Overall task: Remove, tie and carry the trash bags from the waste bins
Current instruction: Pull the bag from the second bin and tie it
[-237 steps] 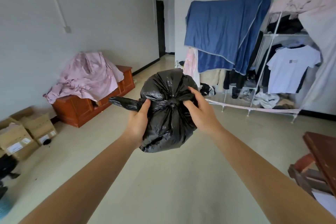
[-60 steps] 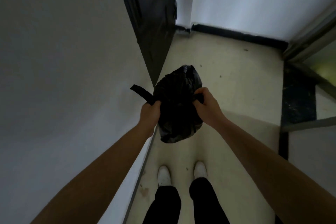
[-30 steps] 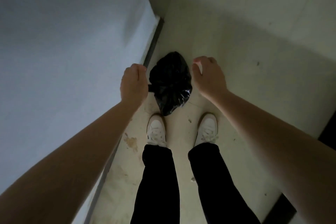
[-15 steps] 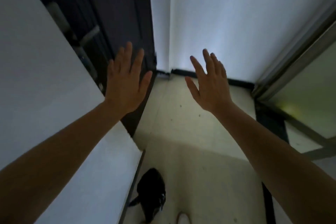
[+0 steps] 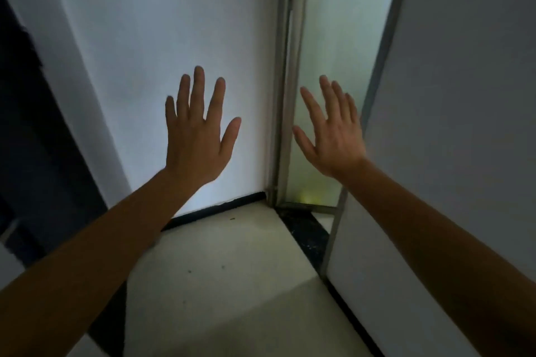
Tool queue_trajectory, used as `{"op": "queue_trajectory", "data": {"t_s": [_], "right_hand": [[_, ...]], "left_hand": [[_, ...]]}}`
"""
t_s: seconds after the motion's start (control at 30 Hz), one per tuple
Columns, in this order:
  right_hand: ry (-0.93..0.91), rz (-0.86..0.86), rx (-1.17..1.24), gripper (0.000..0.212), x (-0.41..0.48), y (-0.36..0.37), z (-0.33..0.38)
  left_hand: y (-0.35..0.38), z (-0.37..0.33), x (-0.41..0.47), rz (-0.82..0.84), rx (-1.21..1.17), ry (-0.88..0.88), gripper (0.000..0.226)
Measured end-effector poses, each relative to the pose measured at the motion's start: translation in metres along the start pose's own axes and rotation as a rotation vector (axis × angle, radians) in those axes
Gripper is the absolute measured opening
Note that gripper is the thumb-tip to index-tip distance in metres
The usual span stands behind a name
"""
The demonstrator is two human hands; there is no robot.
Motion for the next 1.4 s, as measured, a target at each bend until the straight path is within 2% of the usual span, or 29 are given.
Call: {"op": "queue_trajectory", "data": {"t_s": [0.17, 0.3, 0.53, 0.73, 0.87, 1.0, 1.23, 1.4], "right_hand": [[0.249, 0.160, -0.264, 0.070, -0.141, -0.075, -0.105], [0.481, 0.261, -0.507, 0.071, -0.278, -0.187, -0.182], [0.908, 0.214, -0.857, 0.074, -0.484, -0.422, -0.239], [1.111, 0.227, -1.019, 0.074, -0.663, -0.560, -0.251], [1.188, 0.274, -1.080, 0.074, -0.756, -0.636, -0.272], [1.266, 0.270, -1.106, 0.073, -0.823, -0.688, -0.293], [1.294, 0.287, -1.123, 0.075, -0.920, -0.741, -0.355], [1.264, 0.275, -1.112, 0.077, -0.978, -0.754, -0.439]], "left_hand": [[0.051, -0.150, -0.007, 0.140, -0.347, 0.165, 0.070], [0.052, -0.315, -0.030, 0.242, -0.603, 0.359, 0.070], [-0.061, -0.585, -0.093, 0.186, -0.915, 0.752, 0.069], [-0.157, -0.777, -0.194, 0.211, -1.087, 0.981, 0.068], [-0.217, -0.888, -0.256, 0.269, -1.161, 1.041, 0.067], [-0.251, -0.967, -0.298, 0.336, -1.212, 1.040, 0.066], [-0.263, -1.094, -0.340, 0.365, -1.215, 1.060, 0.068], [-0.240, -1.198, -0.361, 0.387, -1.237, 1.064, 0.068]]}}
Point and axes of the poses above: each hand's wrist, its own x-axis towards the middle knuckle, its own y-axis out of the palm, z = x × y, the point moved 3 cm from there along x, towards the middle knuckle, and after that the axes turned 5 degrees about -x, right-handed, at the moved point
